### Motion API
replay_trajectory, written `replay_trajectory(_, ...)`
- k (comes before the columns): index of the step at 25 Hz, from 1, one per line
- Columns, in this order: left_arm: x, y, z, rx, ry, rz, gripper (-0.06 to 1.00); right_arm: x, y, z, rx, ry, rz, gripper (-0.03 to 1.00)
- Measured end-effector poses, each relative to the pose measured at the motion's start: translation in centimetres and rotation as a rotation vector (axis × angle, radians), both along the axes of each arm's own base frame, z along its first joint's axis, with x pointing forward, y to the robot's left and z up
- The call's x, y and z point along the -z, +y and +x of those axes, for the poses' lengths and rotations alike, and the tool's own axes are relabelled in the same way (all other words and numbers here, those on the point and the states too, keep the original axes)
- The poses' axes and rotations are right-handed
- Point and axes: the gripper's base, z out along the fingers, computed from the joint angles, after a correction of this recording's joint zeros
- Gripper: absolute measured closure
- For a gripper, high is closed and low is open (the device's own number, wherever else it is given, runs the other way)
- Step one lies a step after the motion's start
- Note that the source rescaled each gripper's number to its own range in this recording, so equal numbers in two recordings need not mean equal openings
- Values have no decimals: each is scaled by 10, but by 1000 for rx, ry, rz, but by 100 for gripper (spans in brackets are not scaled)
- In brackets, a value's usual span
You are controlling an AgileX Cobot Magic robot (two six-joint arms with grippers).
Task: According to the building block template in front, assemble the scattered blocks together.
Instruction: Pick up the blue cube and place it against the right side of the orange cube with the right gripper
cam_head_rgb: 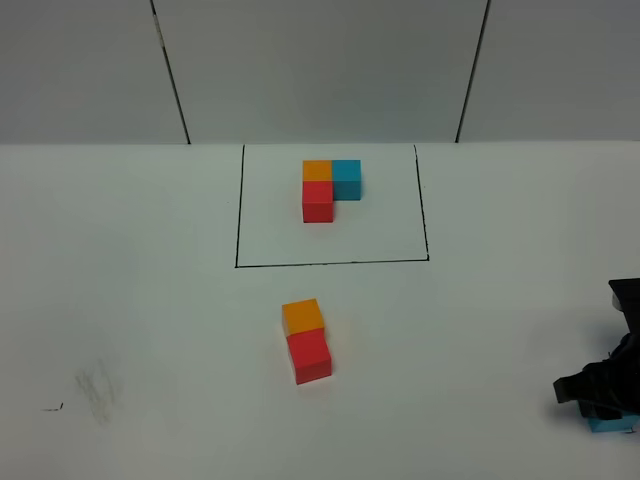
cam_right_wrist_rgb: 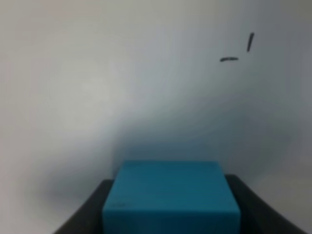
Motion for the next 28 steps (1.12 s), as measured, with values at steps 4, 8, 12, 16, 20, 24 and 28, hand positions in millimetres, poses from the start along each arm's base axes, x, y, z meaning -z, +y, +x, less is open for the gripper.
replay_trajectory(4,0,0,0,0,0,0,34,0,-1,0,-22,3,-15,96)
replay_trajectory(8,0,0,0,0,0,0,34,-4,-3,-5,-72,31,-46,96)
replay_trajectory(12,0,0,0,-1,0,-1,34,-24,-3,-4,-109,36,-68,96)
replay_trajectory(16,0,0,0,-1,0,-1,34,-49,8,1,-173,40,-87,96)
replay_trajectory(20,0,0,0,-1,0,-1,34,-68,22,10,-285,59,-131,96)
replay_trajectory(24,0,0,0,-1,0,-1,34,-86,36,17,-438,65,-213,96)
replay_trajectory(28,0,0,0,-1,0,-1,34,-99,46,21,-554,80,-247,96)
